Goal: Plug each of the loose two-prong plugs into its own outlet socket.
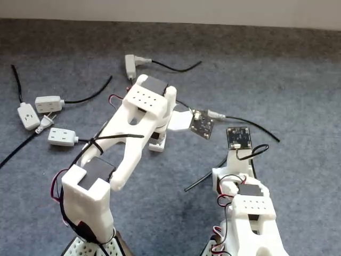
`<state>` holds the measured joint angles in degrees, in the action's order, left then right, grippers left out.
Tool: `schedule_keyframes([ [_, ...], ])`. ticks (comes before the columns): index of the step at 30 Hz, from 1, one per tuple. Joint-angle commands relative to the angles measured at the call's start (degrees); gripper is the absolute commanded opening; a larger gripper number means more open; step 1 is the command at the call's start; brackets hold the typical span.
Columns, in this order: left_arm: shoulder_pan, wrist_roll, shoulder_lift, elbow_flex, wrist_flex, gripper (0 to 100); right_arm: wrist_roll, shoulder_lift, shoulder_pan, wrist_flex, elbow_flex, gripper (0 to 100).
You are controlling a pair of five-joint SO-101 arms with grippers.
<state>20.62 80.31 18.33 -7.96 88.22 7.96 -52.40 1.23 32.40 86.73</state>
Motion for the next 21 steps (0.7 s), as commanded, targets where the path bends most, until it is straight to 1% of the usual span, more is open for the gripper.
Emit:
schedule_keyframes([
  [1,0.3,18.3,-0.4,-0.1,0.4,1,0.9,-0.7,0.5,-1.0,0.0,0.7],
  [5,0.2,18.3,0.1,-0.1,0.4,1,0.9,-0.7,0.5,-1.0,0.0,0.7],
  [13,-0.9,18.3,5.5,-0.7,0.4,1,0.9,-0.7,0.5,-1.0,0.0,0.7],
  [18,-1.1,18.3,5.4,-0.7,0.7,1,0.9,-0.7,0.5,-1.0,0.0,0.7],
  [21,-2.3,18.3,5.4,-2.6,0.9,1,0.9,-0.7,0.5,-1.0,0.0,0.7],
])
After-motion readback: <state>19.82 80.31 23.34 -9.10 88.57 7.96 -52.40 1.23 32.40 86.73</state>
